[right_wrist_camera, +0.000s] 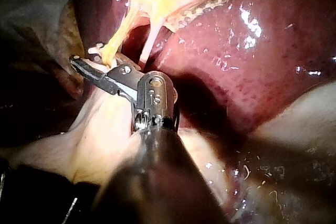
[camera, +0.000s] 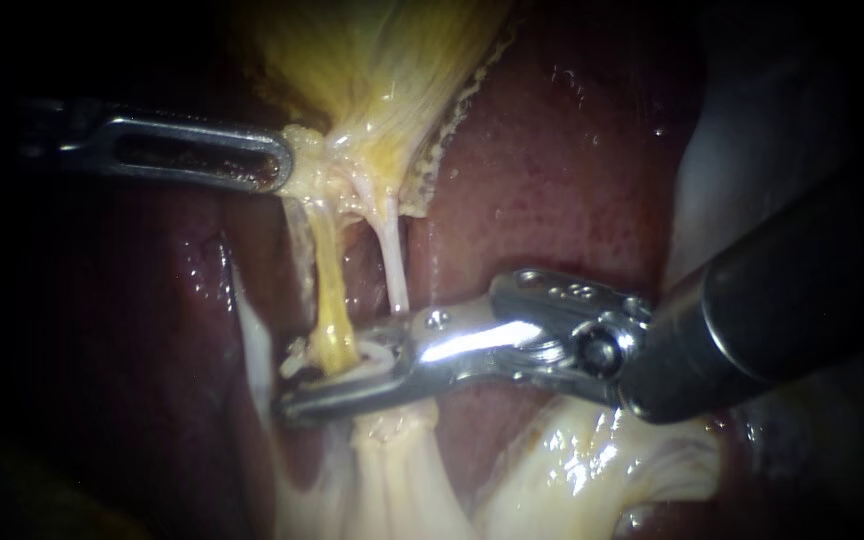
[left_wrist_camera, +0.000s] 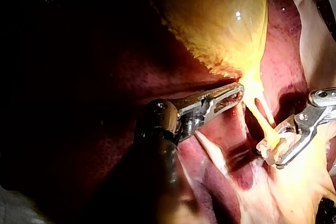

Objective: Clipping second clip left tube

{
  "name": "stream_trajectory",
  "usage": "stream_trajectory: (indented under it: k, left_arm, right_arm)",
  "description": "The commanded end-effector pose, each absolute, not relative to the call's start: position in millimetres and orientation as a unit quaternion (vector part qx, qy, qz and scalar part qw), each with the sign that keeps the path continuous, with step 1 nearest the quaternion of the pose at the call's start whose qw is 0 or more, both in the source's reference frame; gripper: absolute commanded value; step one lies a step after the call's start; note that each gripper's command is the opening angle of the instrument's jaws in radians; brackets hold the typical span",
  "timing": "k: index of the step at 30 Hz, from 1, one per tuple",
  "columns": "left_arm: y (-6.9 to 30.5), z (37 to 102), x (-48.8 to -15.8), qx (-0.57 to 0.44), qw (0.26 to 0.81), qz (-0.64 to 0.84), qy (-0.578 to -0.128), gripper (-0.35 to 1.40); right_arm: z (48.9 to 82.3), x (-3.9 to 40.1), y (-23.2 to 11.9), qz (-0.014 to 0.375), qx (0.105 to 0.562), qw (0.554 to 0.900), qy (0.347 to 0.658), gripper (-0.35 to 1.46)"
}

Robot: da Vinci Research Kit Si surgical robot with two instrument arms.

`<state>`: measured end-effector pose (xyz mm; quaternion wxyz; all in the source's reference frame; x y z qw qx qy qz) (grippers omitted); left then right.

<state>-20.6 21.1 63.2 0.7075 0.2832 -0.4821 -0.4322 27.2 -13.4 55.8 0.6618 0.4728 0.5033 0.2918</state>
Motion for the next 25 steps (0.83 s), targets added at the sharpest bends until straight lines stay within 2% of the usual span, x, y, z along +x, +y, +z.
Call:
stream_trajectory:
  k: [1,5,7,14,25]
  left_arm:
    - [21.1,63.2,-20.6,0.283,0.707,-0.433,-0.482,-0.35]
    - [21.1,63.2,-20.6,0.283,0.707,-0.433,-0.482,-0.35]
    - [21.1,63.2,-20.6,0.283,0.707,-0.433,-0.482,-0.35]
    - [21.1,63.2,-20.6,0.283,0.707,-0.433,-0.482,-0.35]
    - [21.2,63.2,-20.6,0.283,0.707,-0.433,-0.482,-0.35]
  right_arm:
    - [56.0,27.2,-13.6,0.293,0.474,0.661,0.502,0.06]
    - [55.9,27.2,-13.8,0.304,0.483,0.656,0.493,-0.17]
    - [55.8,27.1,-13.8,0.307,0.487,0.655,0.490,-0.35]
    - [55.8,27.0,-13.9,0.310,0.480,0.668,0.477,-0.35]
    - [55.9,26.9,-13.9,0.310,0.479,0.668,0.477,-0.35]
